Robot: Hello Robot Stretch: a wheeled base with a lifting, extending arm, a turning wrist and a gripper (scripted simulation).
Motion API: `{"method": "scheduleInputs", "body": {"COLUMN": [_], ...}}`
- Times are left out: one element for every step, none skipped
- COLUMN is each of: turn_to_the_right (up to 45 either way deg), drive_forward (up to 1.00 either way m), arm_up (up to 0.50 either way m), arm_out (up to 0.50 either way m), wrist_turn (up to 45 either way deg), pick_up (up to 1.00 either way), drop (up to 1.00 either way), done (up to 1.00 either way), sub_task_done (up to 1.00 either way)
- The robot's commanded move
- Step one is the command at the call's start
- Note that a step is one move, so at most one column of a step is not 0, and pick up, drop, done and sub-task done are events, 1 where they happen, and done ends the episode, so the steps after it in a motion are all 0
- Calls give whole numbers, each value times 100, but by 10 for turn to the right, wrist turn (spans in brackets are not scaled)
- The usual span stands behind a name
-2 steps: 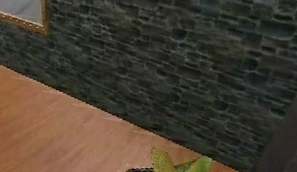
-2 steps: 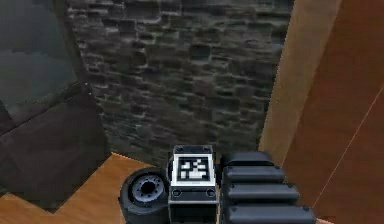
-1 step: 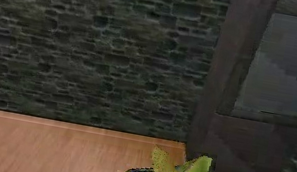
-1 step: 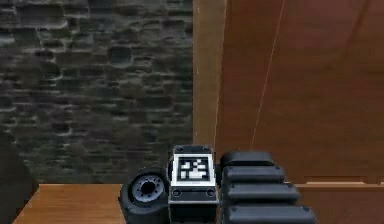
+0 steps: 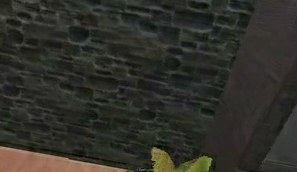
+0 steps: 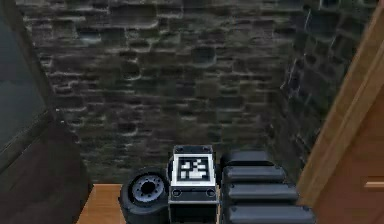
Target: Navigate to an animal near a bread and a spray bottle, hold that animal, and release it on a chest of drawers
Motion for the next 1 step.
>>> {"method": "scheduleInputs", "body": {"turn_to_the_right": [-450], "drive_forward": [0], "arm_up": [0], "arm_out": [0], "wrist_turn": [0], "pick_up": [0], "drop": [0], "done": [0], "sub_task_done": [0]}}
